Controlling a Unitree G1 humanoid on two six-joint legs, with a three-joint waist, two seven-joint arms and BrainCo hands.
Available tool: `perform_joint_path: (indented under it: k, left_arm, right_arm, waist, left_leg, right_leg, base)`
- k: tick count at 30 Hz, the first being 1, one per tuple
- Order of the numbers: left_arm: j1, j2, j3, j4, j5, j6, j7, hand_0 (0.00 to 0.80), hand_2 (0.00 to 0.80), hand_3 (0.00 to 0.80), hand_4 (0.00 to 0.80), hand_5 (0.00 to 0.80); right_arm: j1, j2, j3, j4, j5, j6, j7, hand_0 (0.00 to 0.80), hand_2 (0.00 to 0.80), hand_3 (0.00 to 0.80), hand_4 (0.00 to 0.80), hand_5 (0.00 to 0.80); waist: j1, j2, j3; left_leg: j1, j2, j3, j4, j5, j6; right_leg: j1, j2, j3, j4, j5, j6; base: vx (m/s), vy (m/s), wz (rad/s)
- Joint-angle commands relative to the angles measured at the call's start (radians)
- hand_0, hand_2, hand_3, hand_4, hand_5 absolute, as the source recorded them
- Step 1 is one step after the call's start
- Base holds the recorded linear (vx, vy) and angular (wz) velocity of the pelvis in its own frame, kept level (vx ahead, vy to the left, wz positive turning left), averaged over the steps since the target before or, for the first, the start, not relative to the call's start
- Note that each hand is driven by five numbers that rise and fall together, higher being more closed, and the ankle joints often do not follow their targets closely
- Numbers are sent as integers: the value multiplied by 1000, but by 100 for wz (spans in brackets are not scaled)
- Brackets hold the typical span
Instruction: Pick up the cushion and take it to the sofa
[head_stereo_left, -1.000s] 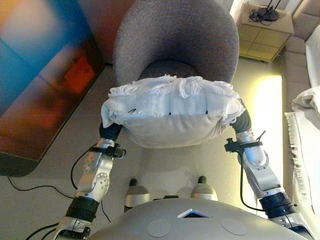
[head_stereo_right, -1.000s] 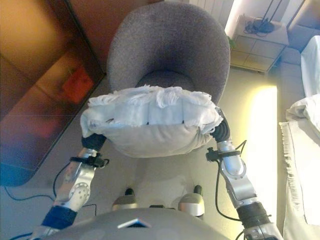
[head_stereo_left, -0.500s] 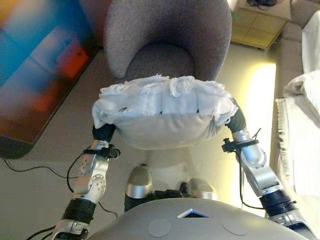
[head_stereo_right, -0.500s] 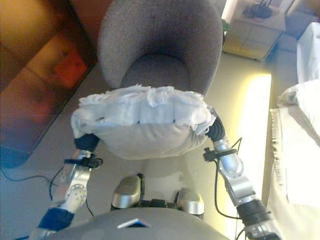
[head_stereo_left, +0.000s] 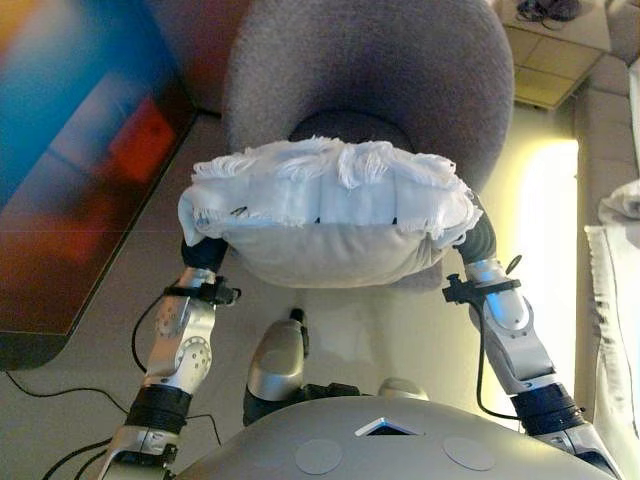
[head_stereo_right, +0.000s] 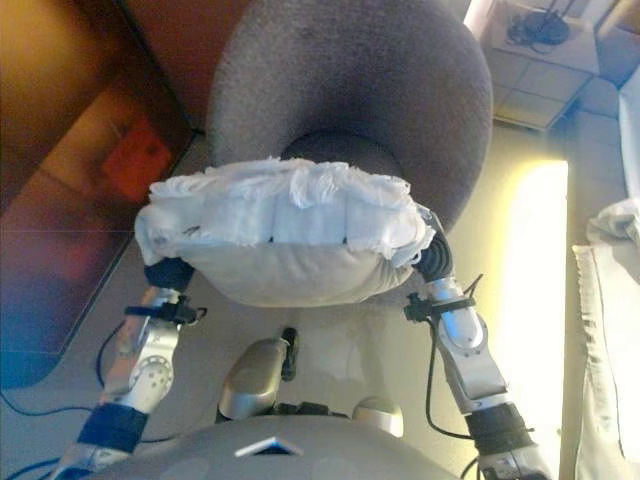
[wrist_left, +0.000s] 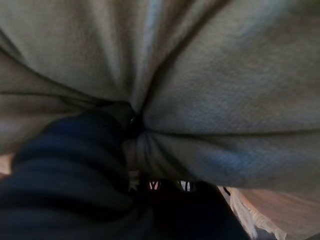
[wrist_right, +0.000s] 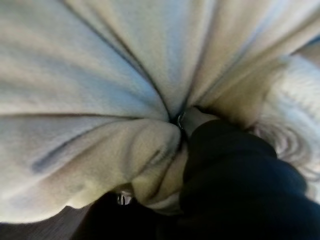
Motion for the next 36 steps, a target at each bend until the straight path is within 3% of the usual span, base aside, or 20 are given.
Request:
perform_joint_path:
  k: [1,4,7,10,13,17,20,21,23,24,26,28,31,33,36]
  left_arm:
    - [-57,-6,-76,-127,8,-36,-52,800,800,800,800,800]
    - [-61,-14,-88,-131,17,-40,-44,800,800,800,800,800]
    - [-41,-15,-123,-138,26,-60,-53,800,800,800,800,800]
    - [-31,-13,-145,-147,30,-61,-58,800,800,800,800,800]
    - [-27,-9,-136,-143,19,-60,-70,800,800,800,800,800]
    - [-18,-12,-118,-152,-5,-41,-66,800,800,800,800,800]
    - [-5,-15,-109,-163,-15,-36,-72,800,800,800,800,800]
    - [1,-16,-107,-171,-14,-52,-82,800,800,800,800,800]
    - [6,-29,-111,-162,-11,-72,-80,800,800,800,800,800]
    - [5,-36,-109,-154,-12,-66,-79,800,800,800,800,800]
    - [4,-37,-113,-138,-9,-62,-89,800,800,800,800,800]
    - [13,-29,-112,-146,-7,-62,-89,800,800,800,800,800]
    - [10,-29,-106,-157,-15,-53,-70,800,800,800,800,800]
    - [16,-42,-105,-151,-8,-60,-65,800,800,800,800,800]
    - [17,-48,-113,-134,-4,-61,-67,800,800,800,800,800]
  right_arm:
    - [-90,-13,30,-123,5,-99,-25,800,800,800,800,800]
    - [-96,-18,35,-107,1,-128,-37,800,800,800,800,800]
    - [-92,-26,42,-96,-8,-142,-67,800,800,800,800,800]
    - [-103,-34,45,-86,-6,-130,-91,800,800,800,800,800]
    - [-110,-42,39,-80,3,-128,-86,800,800,800,800,800]
    - [-96,-55,24,-92,0,-103,-83,800,800,800,800,800]
    - [-83,-70,12,-110,17,-91,-67,800,800,800,800,800]
    - [-72,-83,7,-115,20,-100,-53,800,800,800,800,800]
    - [-73,-90,13,-89,10,-113,-42,800,800,800,800,800]
    - [-76,-93,18,-73,6,-117,-44,800,800,800,800,800]
    - [-80,-102,26,-69,19,-118,-60,800,800,800,800,800]
    - [-74,-109,28,-76,34,-116,-52,800,800,800,800,800]
    - [-70,-109,31,-80,18,-95,-46,800,800,800,800,800]
    - [-67,-101,37,-76,15,-88,-41,800,800,800,800,800]
    - [-42,-94,25,-73,16,-76,-33,800,800,800,800,800]
  waist:
    - [-57,14,-82]
    - [-112,26,-46]
    - [-168,6,-19]
    - [-211,1,-8]
    - [-215,-3,-11]
    - [-226,-5,-56]
    - [-236,9,-74]
    - [-231,-1,-74]
    - [-215,-35,-56]
    - [-203,-40,-44]
    - [-176,-40,-23]
    - [-159,-17,-10]
    - [-130,14,8]
    - [-118,20,10]
    - [-132,15,-9]
  left_leg:
    - [16,-37,-108,-149,37,17]
    - [125,-53,-164,-199,12,6]
    - [214,-80,-219,-215,-53,0]
    - [306,-77,-283,-221,-138,11]
    - [348,-60,-292,-206,-184,10]
    - [388,-18,-267,-147,-233,-22]
    - [378,37,-245,-51,-138,-73]
    - [306,57,-226,135,-19,-106]
    - [173,31,-192,402,14,-101]
    - [104,35,-177,461,15,-96]
    - [23,50,-151,406,21,-94]
    - [39,63,-129,185,28,-102]
    - [39,36,-165,-43,82,-112]
    - [30,11,-202,-65,92,-110]
    - [96,-1,-188,-163,13,-88]
  right_leg:
    - [-53,123,-63,-175,108,-56]
    - [-213,135,-103,-312,132,-71]
    - [-294,125,-80,-508,254,-48]
    - [-369,116,-38,-581,349,-30]
    - [-356,111,-57,-557,334,-36]
    - [-306,122,-58,-553,289,-65]
    - [-288,148,-73,-529,249,-95]
    - [-256,148,-84,-537,234,-120]
    - [-214,128,-84,-530,221,-152]
    - [-191,131,-83,-525,209,-165]
    - [-136,137,-87,-533,183,-162]
    - [-94,156,-76,-559,156,-142]
    - [-42,175,-38,-596,133,-126]
    - [-29,174,-16,-602,120,-126]
    - [-37,158,-27,-617,124,-117]
  base:
    - [357,37,44]
    - [328,-43,38]
    - [456,-117,57]
    - [524,-117,95]
    - [423,-148,61]
    - [385,-159,21]
    - [235,-103,-6]
    - [202,-192,3]
    - [268,-269,2]
    - [290,-213,-8]
    - [254,-56,-26]
    - [314,111,-24]
    - [267,149,-9]
    - [180,109,-23]
    - [140,109,-65]
